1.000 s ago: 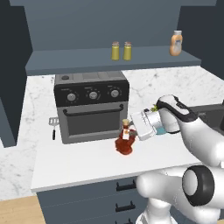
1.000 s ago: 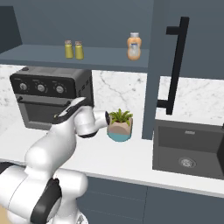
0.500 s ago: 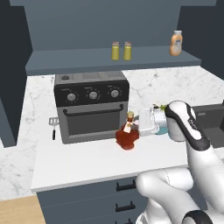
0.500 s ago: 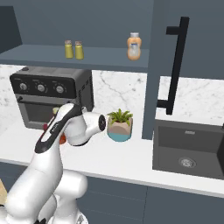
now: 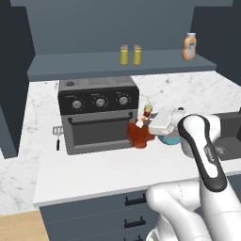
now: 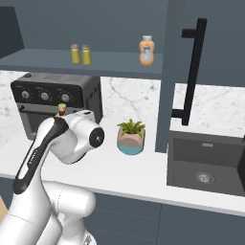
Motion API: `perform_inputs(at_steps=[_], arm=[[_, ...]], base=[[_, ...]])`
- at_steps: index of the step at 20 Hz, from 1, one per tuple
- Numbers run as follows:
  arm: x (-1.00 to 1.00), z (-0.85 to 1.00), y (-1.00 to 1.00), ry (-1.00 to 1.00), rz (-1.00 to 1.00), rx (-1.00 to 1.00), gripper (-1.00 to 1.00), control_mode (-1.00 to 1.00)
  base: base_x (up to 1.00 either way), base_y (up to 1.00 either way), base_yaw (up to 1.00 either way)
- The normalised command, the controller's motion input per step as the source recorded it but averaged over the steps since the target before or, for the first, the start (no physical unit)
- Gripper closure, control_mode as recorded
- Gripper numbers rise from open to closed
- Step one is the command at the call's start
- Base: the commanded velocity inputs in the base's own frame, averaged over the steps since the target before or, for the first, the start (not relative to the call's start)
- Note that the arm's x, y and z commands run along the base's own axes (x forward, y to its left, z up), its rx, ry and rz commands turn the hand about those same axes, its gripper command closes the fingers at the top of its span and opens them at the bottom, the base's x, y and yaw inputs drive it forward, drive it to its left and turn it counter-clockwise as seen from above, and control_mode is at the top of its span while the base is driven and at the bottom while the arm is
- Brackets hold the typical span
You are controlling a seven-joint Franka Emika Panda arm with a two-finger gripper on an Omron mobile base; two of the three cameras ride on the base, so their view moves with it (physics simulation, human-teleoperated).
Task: Put the shaker and condiment bottle from the counter next to their counterparts in the cabinet.
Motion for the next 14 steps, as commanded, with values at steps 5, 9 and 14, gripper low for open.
perform_inputs(at_steps=[5, 9, 14], arm=[[-0.19, 0.73, -0.33, 0.0, -0.16, 0.0, 1.0, -1.0], [-0.18, 0.67, -0.35, 0.0, -0.18, 0.0, 1.0, -1.0], [-0.15, 0.59, -0.36, 0.0, -0.21, 0.0, 1.0, -1.0]], base=[[0.0, 0.0, 0.0], [0.0, 0.0, 0.0], [0.0, 0.0, 0.0]])
